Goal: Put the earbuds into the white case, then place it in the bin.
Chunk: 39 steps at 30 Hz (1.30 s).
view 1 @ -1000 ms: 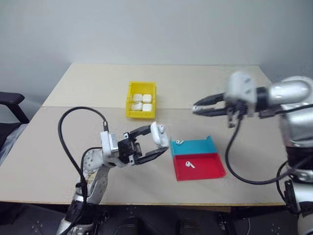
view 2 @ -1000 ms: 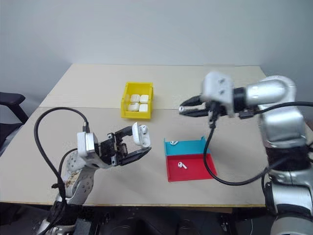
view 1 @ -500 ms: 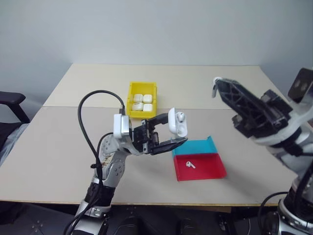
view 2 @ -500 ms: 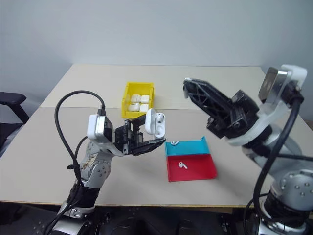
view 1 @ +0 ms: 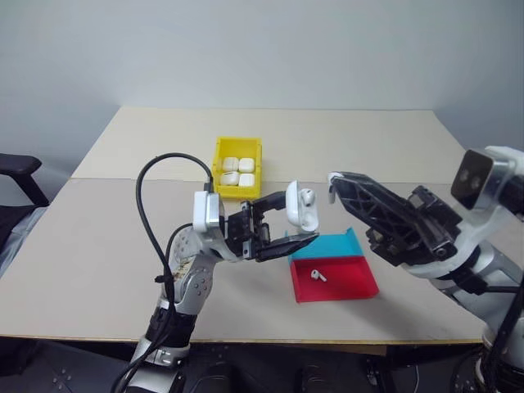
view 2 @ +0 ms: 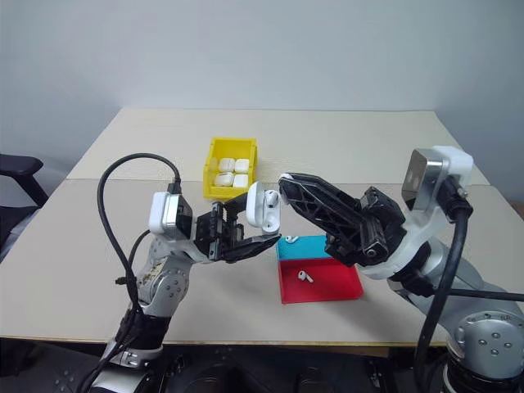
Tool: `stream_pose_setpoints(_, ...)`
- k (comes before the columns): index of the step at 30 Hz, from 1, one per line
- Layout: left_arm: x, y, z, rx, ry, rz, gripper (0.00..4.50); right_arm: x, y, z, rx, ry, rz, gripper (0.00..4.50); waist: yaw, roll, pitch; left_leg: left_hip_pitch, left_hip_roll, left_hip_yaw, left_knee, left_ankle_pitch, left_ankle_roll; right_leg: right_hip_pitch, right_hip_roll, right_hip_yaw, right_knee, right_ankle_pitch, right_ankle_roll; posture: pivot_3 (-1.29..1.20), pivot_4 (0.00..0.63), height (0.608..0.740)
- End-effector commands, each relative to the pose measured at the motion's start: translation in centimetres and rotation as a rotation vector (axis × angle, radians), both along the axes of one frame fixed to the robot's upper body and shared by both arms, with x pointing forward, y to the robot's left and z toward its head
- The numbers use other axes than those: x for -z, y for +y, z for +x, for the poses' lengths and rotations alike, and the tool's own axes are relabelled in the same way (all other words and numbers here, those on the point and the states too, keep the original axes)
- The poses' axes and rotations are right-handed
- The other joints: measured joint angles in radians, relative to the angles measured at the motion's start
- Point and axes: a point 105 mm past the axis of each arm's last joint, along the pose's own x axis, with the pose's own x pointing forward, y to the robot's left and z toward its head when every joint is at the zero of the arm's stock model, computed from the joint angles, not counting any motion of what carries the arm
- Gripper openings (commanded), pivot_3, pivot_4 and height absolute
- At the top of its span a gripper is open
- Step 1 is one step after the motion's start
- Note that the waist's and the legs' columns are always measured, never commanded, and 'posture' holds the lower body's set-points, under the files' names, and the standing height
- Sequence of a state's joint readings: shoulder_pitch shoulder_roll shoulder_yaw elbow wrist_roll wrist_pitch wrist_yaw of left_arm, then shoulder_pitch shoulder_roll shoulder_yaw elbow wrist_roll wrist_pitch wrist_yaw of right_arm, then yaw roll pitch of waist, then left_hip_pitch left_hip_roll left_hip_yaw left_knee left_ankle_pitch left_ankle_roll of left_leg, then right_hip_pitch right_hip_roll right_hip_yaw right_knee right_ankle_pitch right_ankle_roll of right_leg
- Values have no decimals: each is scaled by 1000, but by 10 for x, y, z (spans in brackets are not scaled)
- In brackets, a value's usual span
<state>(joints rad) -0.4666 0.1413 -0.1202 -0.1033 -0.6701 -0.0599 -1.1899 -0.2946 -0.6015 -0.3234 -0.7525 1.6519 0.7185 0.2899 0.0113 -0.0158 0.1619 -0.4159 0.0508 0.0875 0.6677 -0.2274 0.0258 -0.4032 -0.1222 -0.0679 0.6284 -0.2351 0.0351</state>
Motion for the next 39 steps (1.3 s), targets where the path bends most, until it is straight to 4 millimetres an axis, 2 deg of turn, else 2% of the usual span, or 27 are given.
stream_pose_setpoints(1,-6,1,-6,-1,-30,-18,2779,-1,3,-3,-8,-37,-2,844,0,0,0,0,0,0,0,0,0,0,0,0,0,0,0,0,150,740)
stream_pose_setpoints(16,-1,-1,-8,-14,-16,-24,2779,18,11,5,14,-13,-70,844,0,0,0,0,0,0,0,0,0,0,0,0,0,0,0,0,150,740)
stream_pose_setpoints(39,-1,-1,-5,-32,-23,-30,2779,25,7,5,38,-27,-100,844,1,0,0,0,0,0,0,0,0,0,0,0,0,0,0,0,150,740)
